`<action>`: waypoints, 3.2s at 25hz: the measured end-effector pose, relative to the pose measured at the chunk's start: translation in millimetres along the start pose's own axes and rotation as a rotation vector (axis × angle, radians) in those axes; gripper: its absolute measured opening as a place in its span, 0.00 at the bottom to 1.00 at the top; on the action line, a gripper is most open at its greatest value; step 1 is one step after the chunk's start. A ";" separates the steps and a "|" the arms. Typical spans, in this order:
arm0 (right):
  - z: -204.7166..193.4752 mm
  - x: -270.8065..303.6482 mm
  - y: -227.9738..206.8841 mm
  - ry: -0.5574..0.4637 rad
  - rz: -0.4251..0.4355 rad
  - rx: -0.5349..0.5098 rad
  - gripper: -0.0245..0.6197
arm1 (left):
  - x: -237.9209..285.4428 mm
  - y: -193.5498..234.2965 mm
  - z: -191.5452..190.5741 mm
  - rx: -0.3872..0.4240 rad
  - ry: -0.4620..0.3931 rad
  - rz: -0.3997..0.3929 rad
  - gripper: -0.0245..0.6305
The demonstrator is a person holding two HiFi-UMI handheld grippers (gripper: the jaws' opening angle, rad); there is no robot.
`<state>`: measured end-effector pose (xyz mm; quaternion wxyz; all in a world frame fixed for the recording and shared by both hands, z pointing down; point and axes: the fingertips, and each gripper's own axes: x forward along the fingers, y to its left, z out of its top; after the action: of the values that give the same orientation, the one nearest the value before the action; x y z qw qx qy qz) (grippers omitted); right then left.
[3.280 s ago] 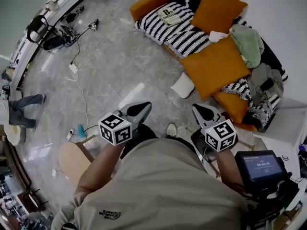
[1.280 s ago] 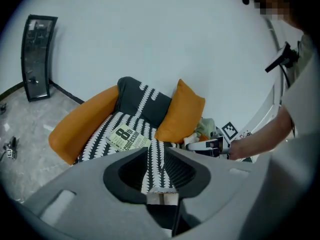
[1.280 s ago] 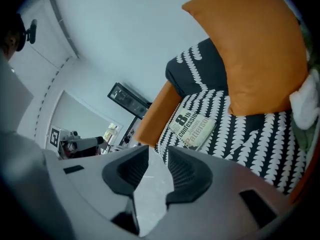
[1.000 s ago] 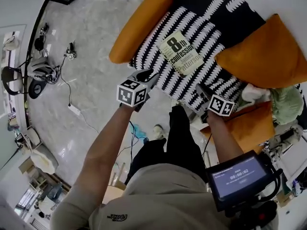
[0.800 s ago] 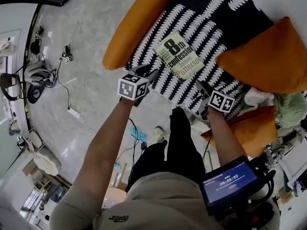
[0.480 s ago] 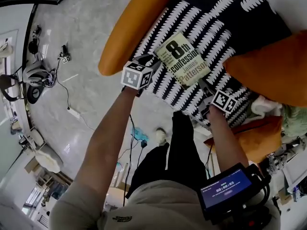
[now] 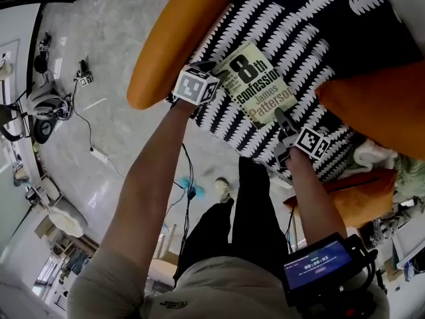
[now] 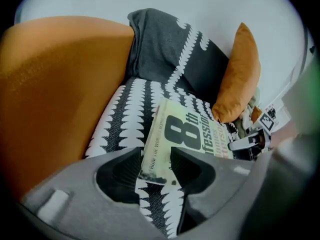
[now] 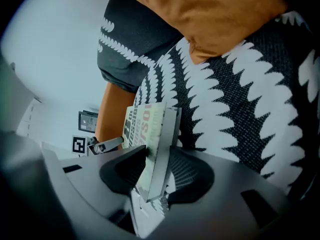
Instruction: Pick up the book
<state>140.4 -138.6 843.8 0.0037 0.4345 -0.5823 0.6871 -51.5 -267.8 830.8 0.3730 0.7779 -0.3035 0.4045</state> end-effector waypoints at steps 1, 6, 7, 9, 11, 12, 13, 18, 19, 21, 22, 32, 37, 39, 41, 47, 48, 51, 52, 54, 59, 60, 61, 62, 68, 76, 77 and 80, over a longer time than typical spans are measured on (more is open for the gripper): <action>-0.6 1.0 1.3 0.001 0.004 0.008 0.27 | 0.1 -0.2 0.1 -0.002 0.008 -0.008 0.30; 2.0 -2.7 3.3 -0.027 -0.007 0.063 0.24 | -4.2 -4.0 -1.6 -0.041 0.045 -0.046 0.30; 4.1 -3.8 2.4 -0.034 -0.013 0.068 0.23 | -5.7 -6.0 -2.5 -0.040 0.046 -0.048 0.29; 6.9 -6.6 0.9 -0.035 -0.019 0.071 0.22 | -10.4 -10.4 -5.8 -0.052 0.033 -0.055 0.26; 8.8 -9.6 1.5 -0.027 -0.015 0.071 0.22 | -16.9 -13.8 -12.6 -0.069 0.014 -0.059 0.24; 9.7 -10.2 3.0 -0.024 -0.011 0.069 0.21 | -20.5 -14.4 -16.9 -0.074 0.006 -0.059 0.24; 10.3 -10.5 5.6 -0.022 -0.007 0.063 0.21 | -24.5 -14.6 -21.5 -0.079 -0.003 -0.058 0.24; 12.6 -22.2 39.1 -0.020 0.013 0.001 0.20 | -62.8 -19.6 -28.2 -0.118 -0.075 -0.053 0.23; 13.8 -28.8 48.0 -0.026 0.019 -0.012 0.20 | -73.6 -24.0 -26.1 -0.121 -0.094 -0.052 0.23; 14.0 -46.6 64.5 -0.036 0.030 -0.040 0.20 | -96.9 -37.6 -22.5 -0.124 -0.129 -0.051 0.22; 12.1 -56.4 72.0 -0.037 0.032 -0.053 0.20 | -109.0 -45.4 -21.8 -0.124 -0.144 -0.052 0.22; -12.7 -127.2 157.9 -0.068 0.089 -0.167 0.19 | -224.4 -90.4 -20.1 -0.150 -0.297 -0.032 0.19; -48.4 -170.3 199.0 -0.070 0.117 -0.233 0.19 | -288.3 -118.5 -42.5 -0.176 -0.349 -0.019 0.19; -62.4 -191.7 214.1 -0.072 0.130 -0.270 0.19 | -312.9 -133.9 -52.6 -0.189 -0.376 -0.016 0.19; -74.9 -210.1 232.1 -0.075 0.151 -0.297 0.19 | -339.0 -147.3 -59.6 -0.191 -0.406 -0.010 0.19; -89.9 -243.5 273.9 -0.086 0.191 -0.350 0.18 | -399.5 -171.3 -64.3 -0.215 -0.487 0.025 0.18; -98.0 -255.4 286.1 -0.089 0.196 -0.364 0.18 | -416.6 -179.1 -68.2 -0.218 -0.505 0.030 0.18; -135.2 -305.1 326.4 -0.102 0.212 -0.416 0.18 | -478.1 -213.3 -89.9 -0.213 -0.555 0.027 0.18; -145.3 -318.0 336.1 -0.104 0.220 -0.429 0.18 | -493.9 -223.0 -96.5 -0.210 -0.567 0.026 0.18; -155.5 -329.4 348.2 -0.100 0.246 -0.445 0.18 | -511.0 -233.0 -104.2 -0.210 -0.584 0.035 0.18; -153.2 -330.2 354.3 -0.096 0.263 -0.470 0.18 | -520.4 -236.1 -108.5 -0.236 -0.628 0.048 0.17; -153.7 -330.8 357.7 -0.096 0.265 -0.475 0.18 | -523.2 -236.1 -109.7 -0.241 -0.635 0.044 0.17; -158.1 -333.3 362.1 -0.093 0.268 -0.481 0.18 | -528.4 -237.4 -114.1 -0.247 -0.640 0.041 0.17; -167.5 -339.2 367.3 -0.092 0.271 -0.488 0.18 | -537.2 -241.2 -122.6 -0.253 -0.646 0.038 0.17; -261.4 -410.5 399.7 -0.123 0.314 -0.581 0.18 | -615.7 -297.1 -201.6 -0.234 -0.735 0.039 0.16; -271.1 -416.5 411.5 -0.109 0.343 -0.607 0.18 | -632.7 -303.4 -212.7 -0.240 -0.750 0.055 0.16; -271.7 -416.8 411.6 -0.110 0.345 -0.610 0.18 | -633.5 -304.0 -213.5 -0.241 -0.752 0.056 0.16; -274.0 -418.2 413.5 -0.115 0.351 -0.619 0.18 | -634.7 -304.9 -216.3 -0.247 -0.755 0.055 0.16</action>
<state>27.0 158.0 278.1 -0.0158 0.3441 -0.8277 0.4430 -212.7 182.9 271.0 0.3153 0.8127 -0.4863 0.0605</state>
